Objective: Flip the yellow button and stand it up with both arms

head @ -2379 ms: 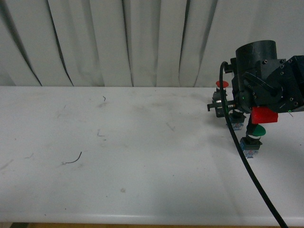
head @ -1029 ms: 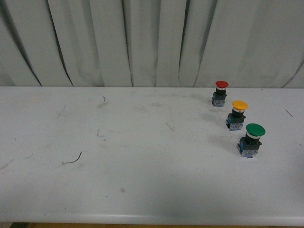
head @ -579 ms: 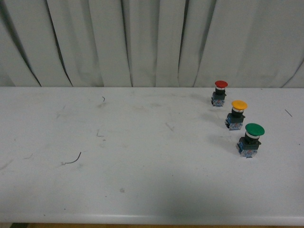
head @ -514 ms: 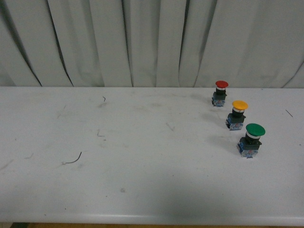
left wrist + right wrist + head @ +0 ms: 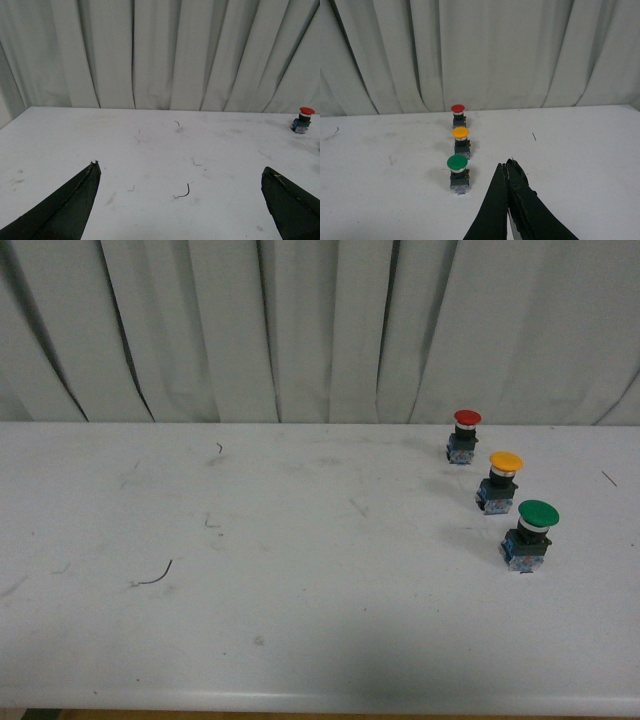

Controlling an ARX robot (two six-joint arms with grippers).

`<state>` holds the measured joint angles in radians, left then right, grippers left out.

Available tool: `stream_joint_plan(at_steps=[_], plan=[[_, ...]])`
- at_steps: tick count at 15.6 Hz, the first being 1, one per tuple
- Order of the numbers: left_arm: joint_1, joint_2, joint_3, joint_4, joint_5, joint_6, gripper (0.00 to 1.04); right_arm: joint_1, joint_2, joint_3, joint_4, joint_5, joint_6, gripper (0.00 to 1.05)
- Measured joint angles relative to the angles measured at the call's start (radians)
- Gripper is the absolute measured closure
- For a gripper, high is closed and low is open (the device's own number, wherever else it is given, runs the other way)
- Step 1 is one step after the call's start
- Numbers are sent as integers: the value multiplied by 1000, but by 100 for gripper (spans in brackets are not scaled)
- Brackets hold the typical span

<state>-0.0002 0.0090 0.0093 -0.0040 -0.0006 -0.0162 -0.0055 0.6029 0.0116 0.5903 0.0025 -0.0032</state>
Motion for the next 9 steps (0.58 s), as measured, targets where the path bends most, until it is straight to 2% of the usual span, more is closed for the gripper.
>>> stream_joint_plan(at_steps=[9], plan=[[0,0,0,0,0,0,7,0,-323,0,-306,0,0,103]])
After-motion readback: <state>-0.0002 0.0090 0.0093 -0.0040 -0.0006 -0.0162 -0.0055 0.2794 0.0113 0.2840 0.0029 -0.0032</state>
